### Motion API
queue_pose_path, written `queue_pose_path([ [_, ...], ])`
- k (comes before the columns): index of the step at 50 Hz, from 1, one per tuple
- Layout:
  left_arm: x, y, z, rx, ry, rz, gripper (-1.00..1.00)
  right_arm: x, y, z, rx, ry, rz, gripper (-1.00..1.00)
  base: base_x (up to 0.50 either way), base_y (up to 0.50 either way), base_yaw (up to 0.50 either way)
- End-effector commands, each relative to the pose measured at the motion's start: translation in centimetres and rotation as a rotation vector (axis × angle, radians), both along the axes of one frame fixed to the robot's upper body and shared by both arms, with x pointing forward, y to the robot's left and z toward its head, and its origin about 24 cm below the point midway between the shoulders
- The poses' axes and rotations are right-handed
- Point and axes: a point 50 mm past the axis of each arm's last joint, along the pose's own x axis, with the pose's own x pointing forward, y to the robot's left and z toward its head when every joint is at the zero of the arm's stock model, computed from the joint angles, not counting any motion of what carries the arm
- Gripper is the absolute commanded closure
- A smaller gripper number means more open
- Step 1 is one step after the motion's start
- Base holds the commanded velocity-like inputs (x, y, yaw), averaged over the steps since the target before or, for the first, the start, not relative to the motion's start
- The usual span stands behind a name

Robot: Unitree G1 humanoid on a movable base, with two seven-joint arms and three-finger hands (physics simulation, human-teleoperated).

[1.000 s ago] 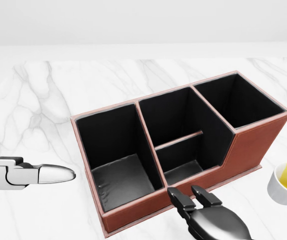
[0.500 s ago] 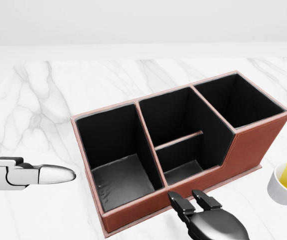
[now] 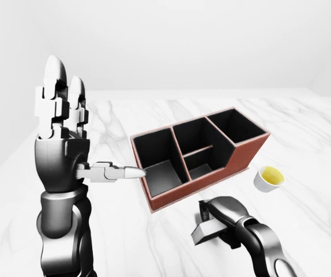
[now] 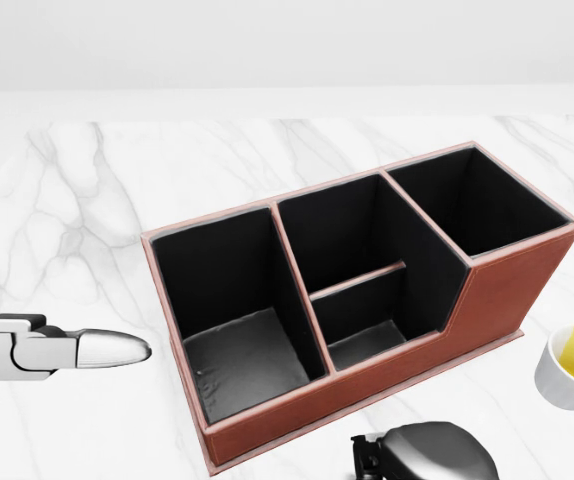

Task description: Pick up the book and place it in the front compartment of the caddy.

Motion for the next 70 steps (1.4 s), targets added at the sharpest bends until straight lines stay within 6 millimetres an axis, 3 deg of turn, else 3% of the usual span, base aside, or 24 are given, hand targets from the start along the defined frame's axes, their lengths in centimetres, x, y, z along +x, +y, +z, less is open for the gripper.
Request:
queue_pose_path([
  [1, -0.1, 0.0, 0.1, -0.001, -0.008, 0.000, -1.00, 0.1, 0.0, 0.4, 0.010, -0.016, -0.002, 1.00, 0.00, 0.00, 0.00],
  [9, -0.1, 0.1, 0.2, -0.004, -0.008, 0.002, -1.00, 0.6, -0.1, 0.8, 0.030, -0.038, -0.006, 1.00, 0.00, 0.00, 0.00],
  [24, 0.0, 0.2, 0.1, -0.005, -0.007, 0.003, -1.00, 1.9, 0.6, 5.1, 0.189, -0.217, 0.030, 1.00, 0.00, 0.00, 0.00],
  [39, -0.1, 0.3, 0.2, -0.006, -0.010, 0.008, -1.00, 2.5, 1.4, 11.2, 0.336, -0.475, 0.130, 1.00, 0.00, 0.00, 0.00],
  [44, -0.1, 0.3, 0.2, -0.006, -0.010, 0.007, -1.00, 2.7, 1.2, 11.9, 0.341, -0.506, 0.137, 1.00, 0.00, 0.00, 0.00],
  [58, 0.0, 0.3, 0.2, -0.006, -0.011, 0.008, -1.00, 3.2, 2.4, 17.8, 0.373, -0.761, 0.272, 1.00, 0.00, 0.00, 0.00],
  [70, -0.1, 0.3, 0.3, -0.007, -0.017, 0.007, -1.00, 4.3, 3.4, 21.2, 0.352, -0.880, 0.346, 1.00, 0.00, 0.00, 0.00],
])
